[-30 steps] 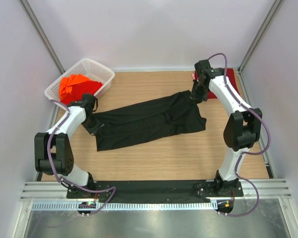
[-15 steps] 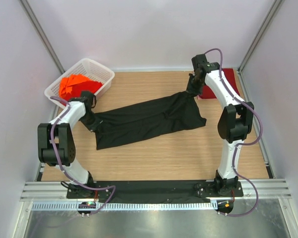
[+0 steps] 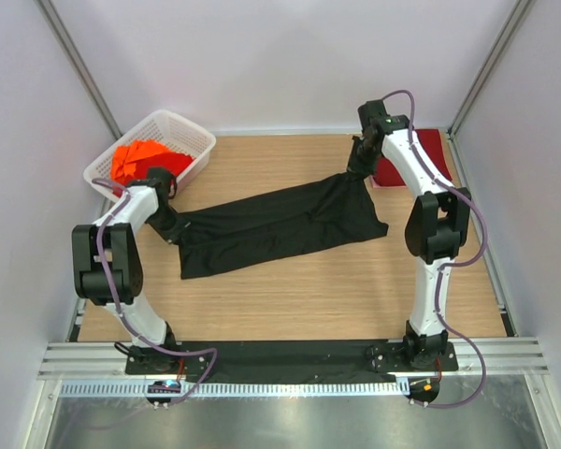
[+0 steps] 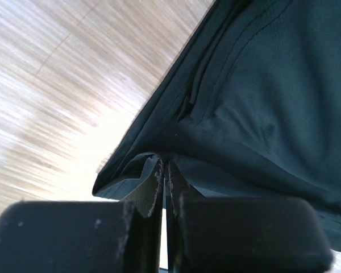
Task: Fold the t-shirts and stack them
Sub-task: Fold the tshirt
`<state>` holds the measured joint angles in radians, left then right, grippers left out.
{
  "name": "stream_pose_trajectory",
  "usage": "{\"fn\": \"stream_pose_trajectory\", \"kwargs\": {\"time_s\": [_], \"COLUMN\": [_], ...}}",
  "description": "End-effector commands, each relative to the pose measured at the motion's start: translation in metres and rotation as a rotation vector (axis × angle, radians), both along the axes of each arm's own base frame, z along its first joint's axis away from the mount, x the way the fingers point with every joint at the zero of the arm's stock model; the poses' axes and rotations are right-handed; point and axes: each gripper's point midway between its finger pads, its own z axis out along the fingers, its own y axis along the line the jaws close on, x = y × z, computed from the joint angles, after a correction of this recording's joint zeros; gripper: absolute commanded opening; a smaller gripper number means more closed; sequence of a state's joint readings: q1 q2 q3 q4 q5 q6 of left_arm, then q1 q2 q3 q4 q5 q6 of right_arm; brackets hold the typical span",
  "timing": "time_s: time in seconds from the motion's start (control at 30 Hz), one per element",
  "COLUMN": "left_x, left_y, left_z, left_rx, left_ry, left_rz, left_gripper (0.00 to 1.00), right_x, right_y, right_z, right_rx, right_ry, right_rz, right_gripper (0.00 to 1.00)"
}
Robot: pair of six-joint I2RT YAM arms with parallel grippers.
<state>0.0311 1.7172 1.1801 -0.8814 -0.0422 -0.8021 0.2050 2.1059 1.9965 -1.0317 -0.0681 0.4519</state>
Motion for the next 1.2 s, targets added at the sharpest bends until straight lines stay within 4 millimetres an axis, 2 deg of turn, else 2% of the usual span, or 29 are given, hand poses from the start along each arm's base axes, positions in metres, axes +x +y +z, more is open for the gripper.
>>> {"fn": "stream_pose_trajectory", "kwargs": {"time_s": [0.0, 0.13, 0.23, 0.67, 0.97, 1.17], "left_x": [0.019, 0.023, 0.025, 0.029, 0.031, 0.032], "left_y": [0.001, 0.000, 0.001, 0.008, 0.007, 0.010], "left_z": [0.007, 0.006, 0.005, -0.002, -0.007, -0.006], "left_rx": [-0.014, -0.018, -0.018, -0.006, -0.008, 0.002], "left_ry": [-0.049, -0.055, -0.052, -0.024, -0.008, -0.014], "left_rz": [-0.014, -0.015, -0.012, -0.002, 0.000, 0.004], "left_gripper": [0.00, 0.00, 0.00, 0.00, 0.01, 0.00], "right_x": [0.014, 0.023, 0.027, 0.038, 0.045, 0.051], "right_y": [0.004, 0.005, 0.006, 0.014, 0.009, 0.013], "right_z": [0.017, 0.027, 0.027, -0.003, -0.015, -0.014], "right_rx": [0.029, 0.036, 0.039, 0.063, 0.081, 0.111], "right_ry": [-0.051, -0.087, -0.094, -0.045, -0.031, -0.044], "right_rz": [-0.008, -0.014, -0.014, 0.006, -0.011, -0.018], "right_gripper": [0.01, 0.01, 0.01, 0.01, 0.01, 0.01]}}
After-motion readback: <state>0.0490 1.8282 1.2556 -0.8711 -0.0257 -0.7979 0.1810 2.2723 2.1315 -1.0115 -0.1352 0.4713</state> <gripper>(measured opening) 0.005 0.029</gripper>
